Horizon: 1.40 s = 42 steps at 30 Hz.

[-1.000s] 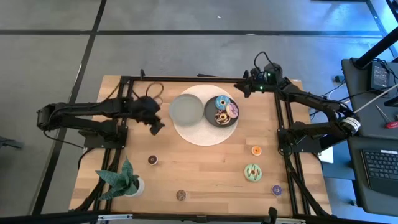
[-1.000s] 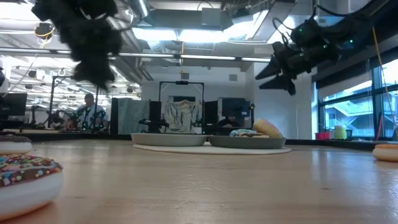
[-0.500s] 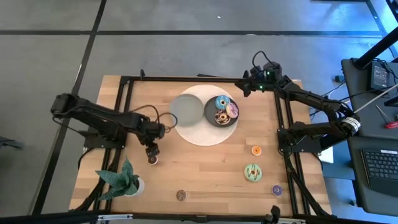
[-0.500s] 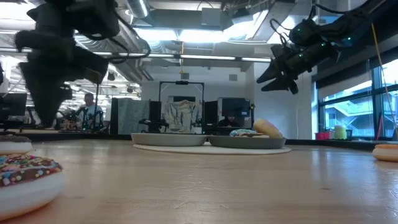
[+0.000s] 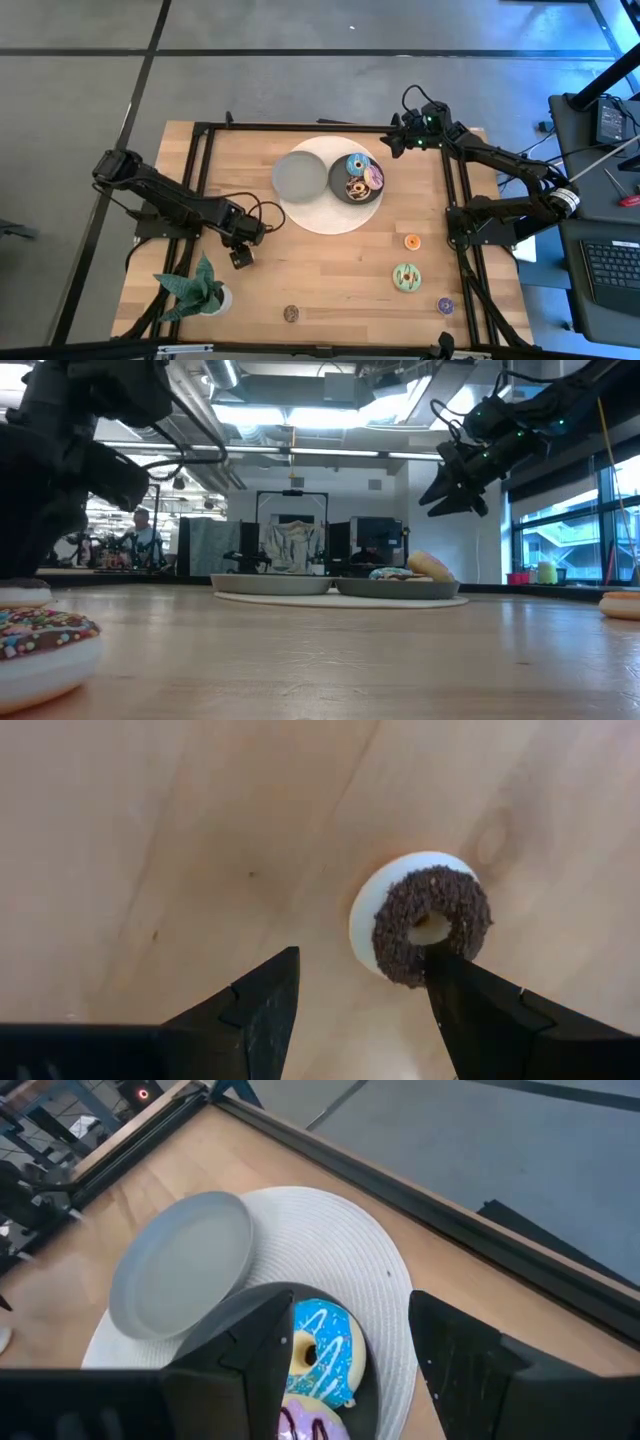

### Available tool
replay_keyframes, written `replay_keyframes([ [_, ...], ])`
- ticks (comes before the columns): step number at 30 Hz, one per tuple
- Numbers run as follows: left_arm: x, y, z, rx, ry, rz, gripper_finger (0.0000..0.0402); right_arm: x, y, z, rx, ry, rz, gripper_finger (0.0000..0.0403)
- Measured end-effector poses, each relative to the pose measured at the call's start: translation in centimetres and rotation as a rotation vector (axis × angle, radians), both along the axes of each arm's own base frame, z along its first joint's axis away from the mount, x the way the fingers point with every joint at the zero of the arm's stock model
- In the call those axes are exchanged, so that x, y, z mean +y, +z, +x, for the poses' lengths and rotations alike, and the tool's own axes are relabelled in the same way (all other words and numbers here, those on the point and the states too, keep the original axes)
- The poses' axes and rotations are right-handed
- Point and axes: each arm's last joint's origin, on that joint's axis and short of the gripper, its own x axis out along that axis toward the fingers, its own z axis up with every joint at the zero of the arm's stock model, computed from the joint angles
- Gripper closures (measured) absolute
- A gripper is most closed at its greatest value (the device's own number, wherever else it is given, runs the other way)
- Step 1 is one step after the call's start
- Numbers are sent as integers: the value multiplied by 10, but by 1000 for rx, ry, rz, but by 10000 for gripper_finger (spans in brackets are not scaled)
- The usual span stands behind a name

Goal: Pick & Place donuts
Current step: Put the small black donut on the gray plate

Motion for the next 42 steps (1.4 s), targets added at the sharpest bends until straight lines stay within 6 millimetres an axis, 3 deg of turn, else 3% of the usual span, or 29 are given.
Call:
replay_keyframes([
  [7,-3,-11,10,-12,13,2,205,0,0,0,5,5,-7,203],
  [13,-4,-16,12,19,20,0,243,0,0,0,6,7,-10,203],
  [24,3,-3,10,-44,74,-54,320,0,0,0,7,7,-10,203],
  [31,38,19,16,-218,236,-36,329,0,0,0,6,6,-10,203],
  [39,98,48,52,-764,243,313,329,0,0,0,6,6,-10,203],
  [42,120,61,55,-807,217,389,334,0,0,0,5,5,-8,203],
])
